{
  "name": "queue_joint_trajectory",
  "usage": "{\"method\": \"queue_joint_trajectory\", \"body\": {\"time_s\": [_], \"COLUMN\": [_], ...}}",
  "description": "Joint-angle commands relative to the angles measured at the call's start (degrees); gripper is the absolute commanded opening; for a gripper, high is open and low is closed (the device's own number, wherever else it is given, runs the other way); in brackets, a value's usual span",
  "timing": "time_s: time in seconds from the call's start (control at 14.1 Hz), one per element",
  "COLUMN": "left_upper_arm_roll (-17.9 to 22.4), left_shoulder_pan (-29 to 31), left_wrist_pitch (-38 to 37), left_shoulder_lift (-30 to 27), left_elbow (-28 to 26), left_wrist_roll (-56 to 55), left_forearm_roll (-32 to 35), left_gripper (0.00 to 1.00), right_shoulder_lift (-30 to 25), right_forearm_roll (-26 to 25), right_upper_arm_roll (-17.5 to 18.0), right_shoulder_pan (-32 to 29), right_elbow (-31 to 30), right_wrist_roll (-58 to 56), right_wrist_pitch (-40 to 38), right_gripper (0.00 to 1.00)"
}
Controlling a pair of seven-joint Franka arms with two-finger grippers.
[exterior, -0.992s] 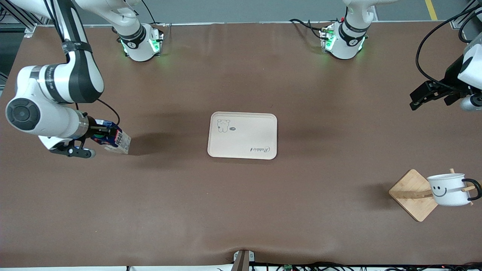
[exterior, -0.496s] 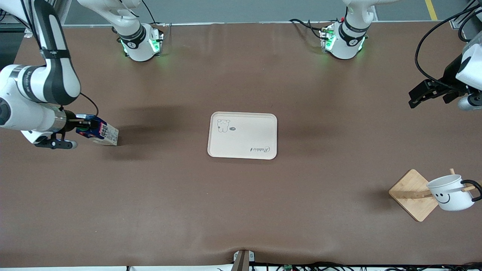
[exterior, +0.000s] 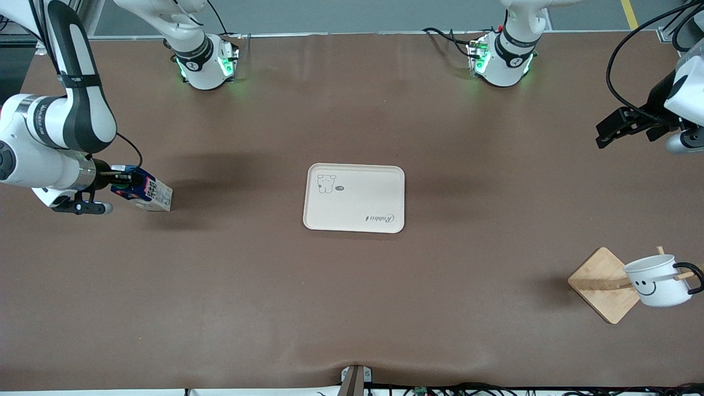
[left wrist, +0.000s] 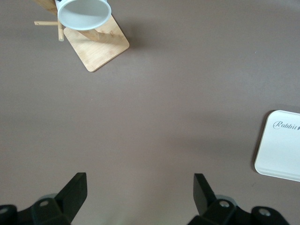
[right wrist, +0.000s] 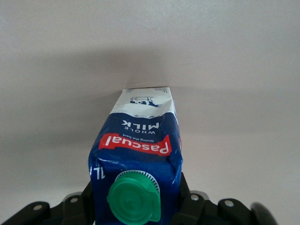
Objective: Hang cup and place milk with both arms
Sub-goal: 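Lower the milk carton onto the table and open the right gripper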
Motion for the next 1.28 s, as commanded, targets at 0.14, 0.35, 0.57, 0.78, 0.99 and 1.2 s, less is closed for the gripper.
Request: {"method": "queue_joint_trajectory", "body": {"time_s": [0.14,0.35,0.57,0.78,0.99,1.2], "left_upper_arm_roll": [-0.33,-0.33,-0.33,-0.42,-0.42,-0.51], "left_shoulder_pan": [-0.28,-0.28,-0.28,-0.28,-0.37,-0.46], "left_wrist_pitch": [-1.07,-1.07,-1.24,-1.77,-2.30,-2.30], "left_shoulder_lift": [0.02,-0.16,-0.33,-0.42,-0.68,-0.51], "left_elbow": [0.36,0.36,0.36,0.27,0.27,0.44], "left_wrist_roll": [0.79,0.79,0.17,0.08,0.00,-0.36], "left_forearm_roll": [-0.35,-0.26,-0.27,-0.35,-0.35,-0.44], "left_gripper": [1.00,1.00,1.00,1.00,1.00,1.00], "right_shoulder_lift": [-0.94,-0.94,-0.86,-0.77,-0.15,0.38], "right_forearm_roll": [1.33,2.12,4.14,4.14,4.14,4.05], "right_upper_arm_roll": [0.97,0.97,0.97,0.97,0.89,0.89], "right_shoulder_pan": [-1.06,-1.33,-1.33,-1.33,-1.41,-1.59], "right_elbow": [-1.74,-1.65,-1.13,-0.42,2.38,4.59], "right_wrist_roll": [-0.27,-1.49,-2.38,-2.38,-2.47,-3.26], "right_wrist_pitch": [0.55,0.46,-0.59,-1.20,-3.74,-5.69], "right_gripper": [0.96,1.00,1.00,1.00,1.00,1.00]}}
